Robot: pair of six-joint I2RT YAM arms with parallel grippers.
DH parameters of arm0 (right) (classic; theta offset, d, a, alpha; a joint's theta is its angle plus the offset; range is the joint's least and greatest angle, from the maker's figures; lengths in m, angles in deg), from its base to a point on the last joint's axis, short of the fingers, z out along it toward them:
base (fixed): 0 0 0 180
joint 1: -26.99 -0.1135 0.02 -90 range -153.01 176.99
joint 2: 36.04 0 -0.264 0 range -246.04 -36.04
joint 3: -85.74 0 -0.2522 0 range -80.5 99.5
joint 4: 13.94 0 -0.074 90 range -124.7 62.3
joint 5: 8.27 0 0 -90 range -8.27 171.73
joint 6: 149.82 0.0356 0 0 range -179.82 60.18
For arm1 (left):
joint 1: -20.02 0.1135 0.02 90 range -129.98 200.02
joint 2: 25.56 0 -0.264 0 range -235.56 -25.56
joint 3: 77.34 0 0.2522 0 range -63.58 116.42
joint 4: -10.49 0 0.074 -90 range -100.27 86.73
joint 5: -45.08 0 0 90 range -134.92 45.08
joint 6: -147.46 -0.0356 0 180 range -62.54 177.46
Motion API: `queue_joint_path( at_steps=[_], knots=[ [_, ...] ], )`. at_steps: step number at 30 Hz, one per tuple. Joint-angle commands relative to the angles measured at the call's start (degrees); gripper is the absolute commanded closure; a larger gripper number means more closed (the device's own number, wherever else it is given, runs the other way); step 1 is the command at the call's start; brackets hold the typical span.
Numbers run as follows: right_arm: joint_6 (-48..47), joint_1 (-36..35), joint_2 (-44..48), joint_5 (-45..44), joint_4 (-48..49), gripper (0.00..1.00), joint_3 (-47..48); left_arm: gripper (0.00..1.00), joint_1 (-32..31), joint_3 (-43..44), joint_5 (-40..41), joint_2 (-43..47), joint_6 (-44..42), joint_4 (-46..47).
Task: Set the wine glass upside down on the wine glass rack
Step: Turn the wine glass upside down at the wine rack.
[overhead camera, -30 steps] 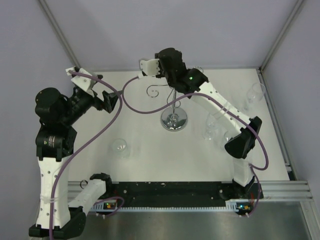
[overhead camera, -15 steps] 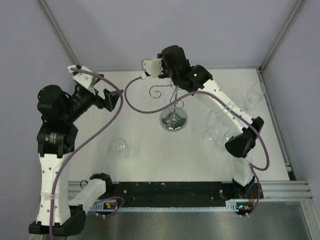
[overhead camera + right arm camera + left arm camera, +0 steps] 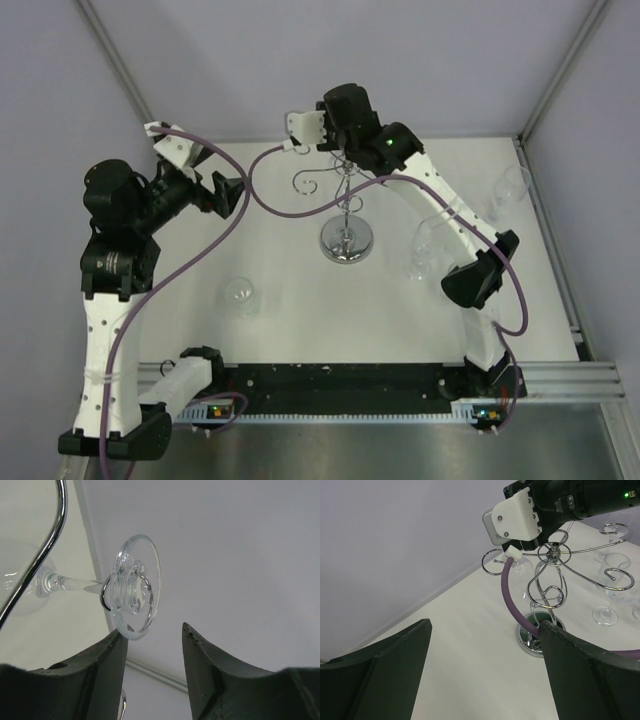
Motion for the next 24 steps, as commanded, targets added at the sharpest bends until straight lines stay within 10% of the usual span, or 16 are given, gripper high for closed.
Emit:
queue_joint_path(
  at_steps=[1, 24],
  knots=[
    [0.89, 0.06, 0.12, 1.06, -2.57, 0.53, 3.24, 0.06, -0.14, 0.03, -1.35, -0.26, 0.24, 3.30],
    [1.33, 0.06, 2.32, 2.37, -8.19, 0.53, 3.24, 0.05, -0.14, -0.58, -0.83, -0.34, -0.64, 3.65]
  ],
)
